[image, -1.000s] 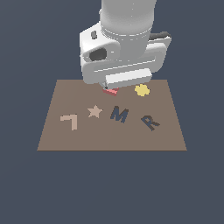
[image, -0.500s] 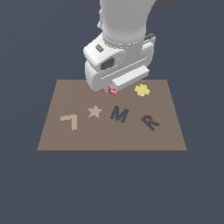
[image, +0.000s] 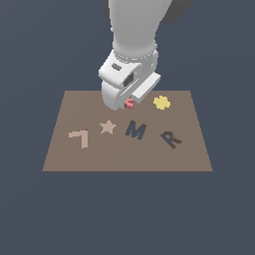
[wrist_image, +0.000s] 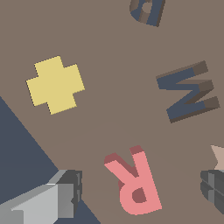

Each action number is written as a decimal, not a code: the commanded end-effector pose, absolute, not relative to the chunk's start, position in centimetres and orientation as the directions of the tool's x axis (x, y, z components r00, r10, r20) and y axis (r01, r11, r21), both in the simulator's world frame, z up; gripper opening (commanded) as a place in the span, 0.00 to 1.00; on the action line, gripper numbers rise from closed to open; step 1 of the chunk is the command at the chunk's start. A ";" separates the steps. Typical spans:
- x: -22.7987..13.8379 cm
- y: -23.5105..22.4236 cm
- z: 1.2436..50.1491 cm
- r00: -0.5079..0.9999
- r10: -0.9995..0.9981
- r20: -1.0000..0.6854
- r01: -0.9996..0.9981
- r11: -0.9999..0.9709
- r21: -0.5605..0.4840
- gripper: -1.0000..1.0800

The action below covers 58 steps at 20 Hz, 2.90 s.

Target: Insert a designated object into the corresponding slot on a board.

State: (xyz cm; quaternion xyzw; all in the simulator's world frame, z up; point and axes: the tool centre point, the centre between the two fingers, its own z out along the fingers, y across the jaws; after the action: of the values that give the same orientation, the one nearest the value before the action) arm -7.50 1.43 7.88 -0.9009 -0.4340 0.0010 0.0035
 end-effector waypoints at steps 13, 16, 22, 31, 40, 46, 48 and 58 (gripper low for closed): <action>-9.0 -0.2 5.2 0.375 0.927 0.001 0.927 -0.375 -0.001 0.96; -9.1 -0.4 5.0 0.354 0.935 0.000 0.935 -0.354 0.000 0.96; -9.1 -0.4 4.9 0.349 0.937 0.000 0.937 -0.349 0.000 0.96; -9.0 -0.4 4.5 0.357 0.934 0.000 0.934 -0.357 0.000 0.96; -9.1 -0.4 3.0 0.358 0.934 0.000 0.934 -0.358 0.000 0.00; -9.1 -0.4 3.0 0.358 0.934 0.000 0.934 -0.358 0.000 0.00; -9.1 -0.4 3.0 0.358 0.934 0.000 0.934 -0.358 0.000 0.00; -9.0 -0.2 3.4 0.362 0.932 0.000 0.932 -0.362 0.000 0.00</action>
State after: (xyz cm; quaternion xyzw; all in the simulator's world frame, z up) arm -9.02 -0.33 3.37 -0.8249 -0.5653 0.0001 0.0000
